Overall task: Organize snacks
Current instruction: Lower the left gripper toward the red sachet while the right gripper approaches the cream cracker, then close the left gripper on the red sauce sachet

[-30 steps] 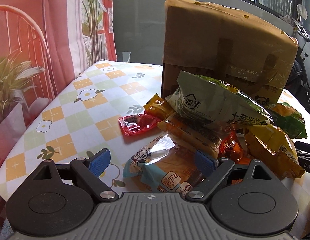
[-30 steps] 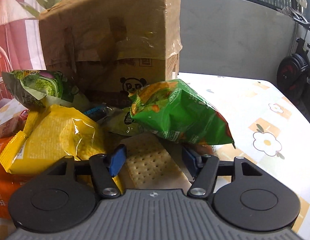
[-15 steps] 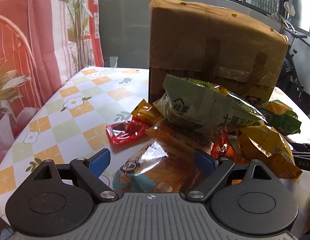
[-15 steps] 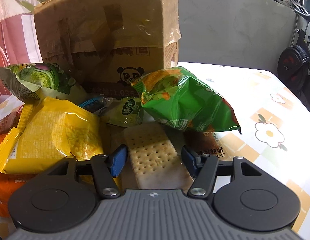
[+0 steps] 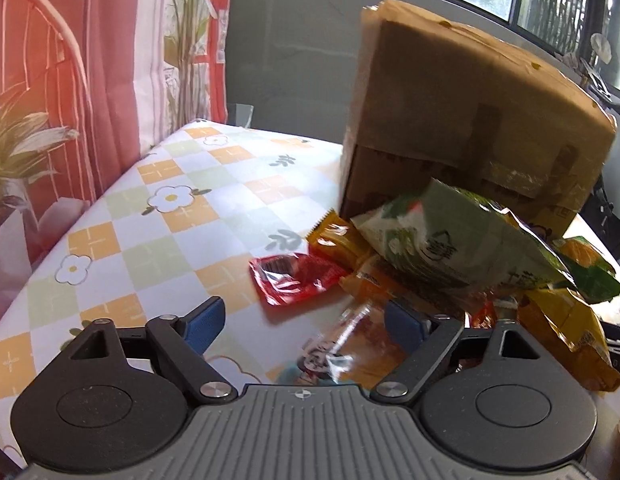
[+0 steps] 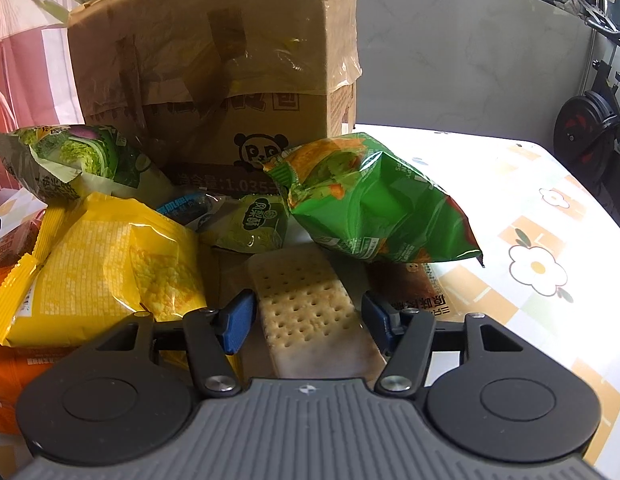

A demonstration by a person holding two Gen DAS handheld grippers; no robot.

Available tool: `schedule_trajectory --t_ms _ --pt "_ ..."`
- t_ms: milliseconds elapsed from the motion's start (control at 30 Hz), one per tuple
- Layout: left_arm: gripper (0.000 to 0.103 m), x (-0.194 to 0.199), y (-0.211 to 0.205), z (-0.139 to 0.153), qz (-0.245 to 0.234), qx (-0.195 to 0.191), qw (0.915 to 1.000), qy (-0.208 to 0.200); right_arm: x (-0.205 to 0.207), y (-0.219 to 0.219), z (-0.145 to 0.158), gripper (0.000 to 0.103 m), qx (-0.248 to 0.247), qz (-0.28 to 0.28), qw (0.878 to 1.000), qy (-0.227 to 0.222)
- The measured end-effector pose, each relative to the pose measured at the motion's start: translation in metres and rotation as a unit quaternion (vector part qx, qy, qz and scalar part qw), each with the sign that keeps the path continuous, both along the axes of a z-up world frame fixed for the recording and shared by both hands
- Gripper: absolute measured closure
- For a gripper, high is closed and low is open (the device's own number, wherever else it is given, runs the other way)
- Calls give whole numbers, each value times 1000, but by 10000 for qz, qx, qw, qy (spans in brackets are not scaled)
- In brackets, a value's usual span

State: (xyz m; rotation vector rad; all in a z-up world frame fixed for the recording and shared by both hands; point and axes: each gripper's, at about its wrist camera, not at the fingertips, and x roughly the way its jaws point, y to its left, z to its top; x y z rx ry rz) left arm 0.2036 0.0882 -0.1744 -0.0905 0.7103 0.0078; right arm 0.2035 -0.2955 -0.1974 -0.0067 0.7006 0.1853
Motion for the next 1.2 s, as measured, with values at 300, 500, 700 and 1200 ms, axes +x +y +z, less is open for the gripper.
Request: schedule_trajectory --t_ms 300,500,700,1200 --pt "51 67 44 -9 -232 82 9994 251 0 -1 0 42 0 3 10000 -1" --pt "49 92 30 -21 -860 186 9959 200 0 0 0 42 4 -3 10000 -5" --pt "39 109 26 -45 -1231 210 9913 419 2 -1 -1 42 -1 -2 10000 2" --pt "35 113 33 -42 -1064 -276 9939 -61 1 -1 -1 41 12 1 10000 4"
